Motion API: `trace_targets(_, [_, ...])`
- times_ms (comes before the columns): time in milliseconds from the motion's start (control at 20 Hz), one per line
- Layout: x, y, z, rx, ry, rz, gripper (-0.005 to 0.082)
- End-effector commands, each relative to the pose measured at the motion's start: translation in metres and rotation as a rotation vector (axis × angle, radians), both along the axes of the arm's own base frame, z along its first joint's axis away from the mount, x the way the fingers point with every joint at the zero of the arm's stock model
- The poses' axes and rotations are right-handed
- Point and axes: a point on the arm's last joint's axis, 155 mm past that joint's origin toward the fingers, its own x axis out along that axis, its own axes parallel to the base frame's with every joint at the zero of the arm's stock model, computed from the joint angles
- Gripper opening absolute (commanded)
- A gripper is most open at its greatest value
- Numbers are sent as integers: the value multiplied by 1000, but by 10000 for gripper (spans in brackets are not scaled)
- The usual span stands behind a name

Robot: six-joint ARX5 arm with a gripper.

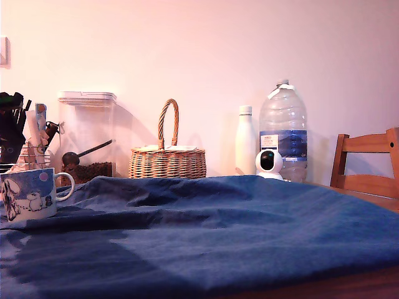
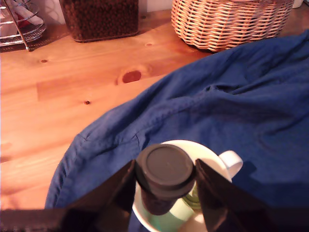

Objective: Pick up the coffee capsules on the table and drop them inside the coffee cup

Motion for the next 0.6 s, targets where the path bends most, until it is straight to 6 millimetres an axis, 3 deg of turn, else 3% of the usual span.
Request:
trace_targets(0, [1, 2, -6, -4, 17, 5, 298])
trace_targets(150, [0, 0, -7, -9, 23, -3, 529])
trace_targets(550, [0, 0, -7, -9, 22, -3, 537])
